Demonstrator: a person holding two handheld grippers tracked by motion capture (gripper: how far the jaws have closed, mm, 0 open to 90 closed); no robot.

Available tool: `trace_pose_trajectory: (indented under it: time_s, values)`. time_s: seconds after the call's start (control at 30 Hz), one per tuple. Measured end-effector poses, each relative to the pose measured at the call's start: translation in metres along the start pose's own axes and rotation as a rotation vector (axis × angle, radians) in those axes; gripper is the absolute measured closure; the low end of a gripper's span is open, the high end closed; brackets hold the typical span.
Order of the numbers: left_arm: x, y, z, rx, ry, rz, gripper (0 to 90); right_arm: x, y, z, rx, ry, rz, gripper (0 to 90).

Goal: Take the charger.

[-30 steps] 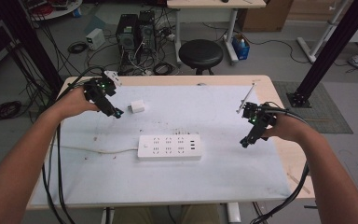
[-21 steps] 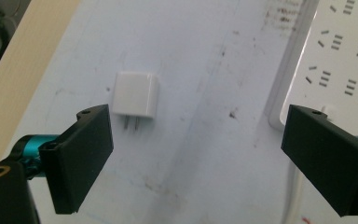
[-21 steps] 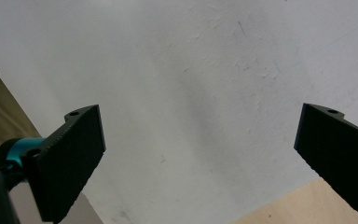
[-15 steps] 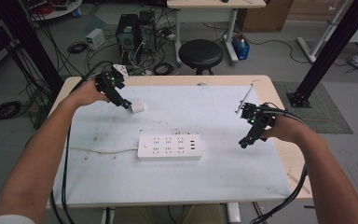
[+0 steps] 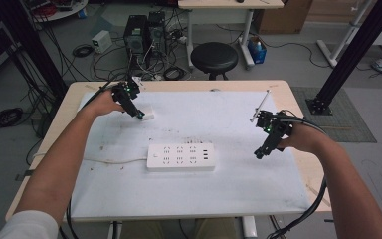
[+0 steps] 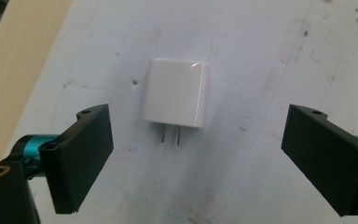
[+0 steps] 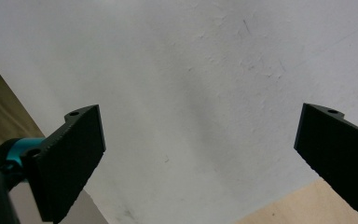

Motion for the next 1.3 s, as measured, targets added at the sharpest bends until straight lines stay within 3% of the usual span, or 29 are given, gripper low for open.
trace_pose_trajectory:
  time_s: [0.37, 0.57, 0.73, 1.0, 1.3]
  values:
    - [-0.036, 0.005, 0.005, 0.000, -0.039, 0.016, 9.0, -0.003, 0.003, 0.001, 0.008, 0.007, 0.012, 1.1]
    - [-0.054, 0.006, 0.006, 0.025, -0.068, 0.034, 9.0, -0.003, 0.004, 0.001, -0.006, 0.015, 0.012, 1.1]
    - [-0.064, 0.003, 0.005, 0.012, -0.079, 0.065, 15.2, -0.002, 0.003, 0.001, 0.004, 0.016, 0.011, 1.1]
    - [-0.065, 0.003, 0.006, 0.038, -0.114, 0.042, 20.0, -0.005, 0.006, 0.000, 0.017, 0.016, 0.020, 1.1]
    - [-0.061, 0.001, 0.011, 0.058, -0.119, 0.006, 41.9, -0.007, 0.006, -0.002, 0.018, 0.010, 0.031, 1.1]
Point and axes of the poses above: each handheld gripper's, and its own axes: x roughly backward along the jaws, y roughly out of its top, z roughly to its left, the point moved 9 cm from there along -x, roughly forward along the jaws, and after that the axes turned 12 degrees about z, right-handed, at the moved point
